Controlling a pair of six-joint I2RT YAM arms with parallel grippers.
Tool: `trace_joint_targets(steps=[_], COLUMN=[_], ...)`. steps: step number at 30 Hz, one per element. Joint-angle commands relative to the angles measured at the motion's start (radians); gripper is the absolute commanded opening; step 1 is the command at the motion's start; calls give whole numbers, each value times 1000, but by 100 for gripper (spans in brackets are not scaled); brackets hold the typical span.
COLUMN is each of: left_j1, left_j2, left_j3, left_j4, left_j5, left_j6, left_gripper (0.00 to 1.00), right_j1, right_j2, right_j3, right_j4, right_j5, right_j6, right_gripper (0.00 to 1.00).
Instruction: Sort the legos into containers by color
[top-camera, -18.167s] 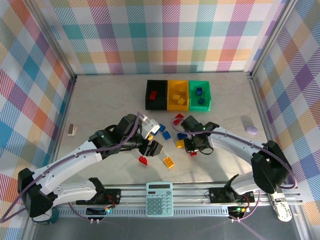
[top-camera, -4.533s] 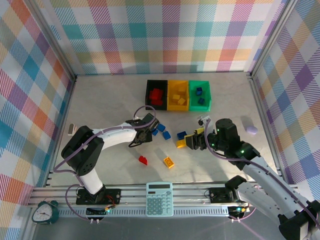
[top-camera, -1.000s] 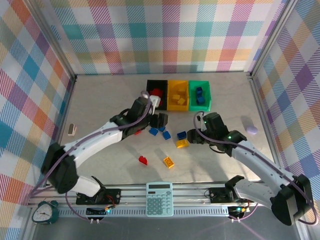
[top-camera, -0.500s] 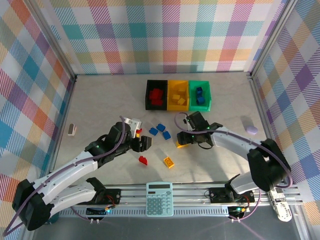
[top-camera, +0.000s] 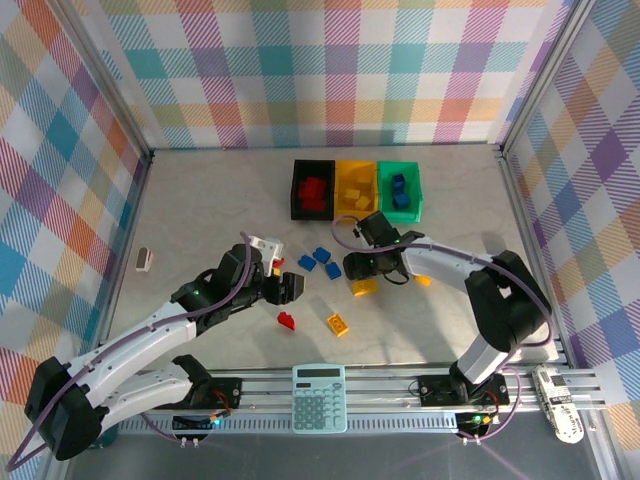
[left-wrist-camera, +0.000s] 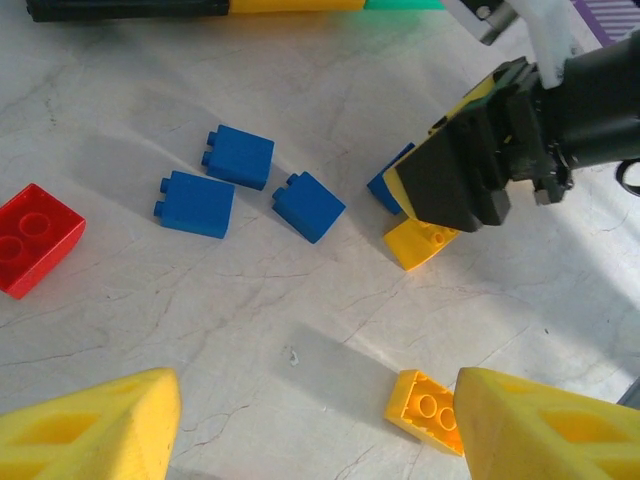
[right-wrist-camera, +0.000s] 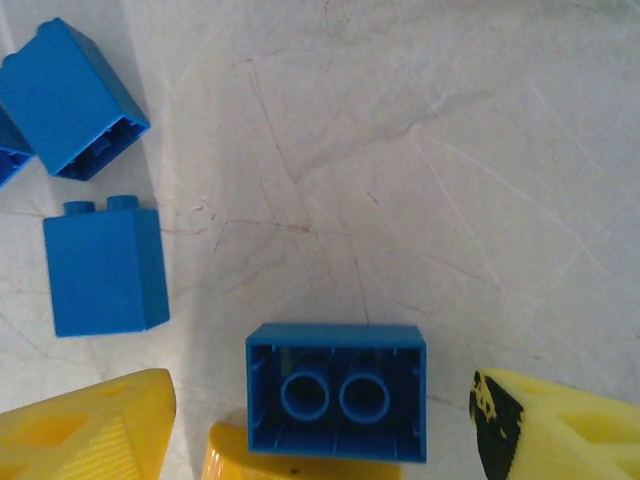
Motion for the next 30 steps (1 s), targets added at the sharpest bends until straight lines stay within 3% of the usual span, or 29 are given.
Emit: trace_joint_targets(steps=[1, 16, 21, 30], left_j1=[7, 7, 5, 5], left_j2=[-31, -60, -61, -62], left_j3=[-14, -19, -18, -15], left_j4=[2, 3, -1, 9], left_j5=[24, 29, 30, 44], left_j6=[-6, -4, -4, -9], left_gripper=[72, 71, 71, 71], right_j1=[5, 5, 5, -33], right_j2=[36, 89, 83, 21], right_j3=[38, 57, 58, 138], right_j4=[-29, -44, -46, -95], right_j5=[19, 29, 44, 87], right_j6=[-24, -19, -18, -64], right_gripper=[77, 61, 50, 47])
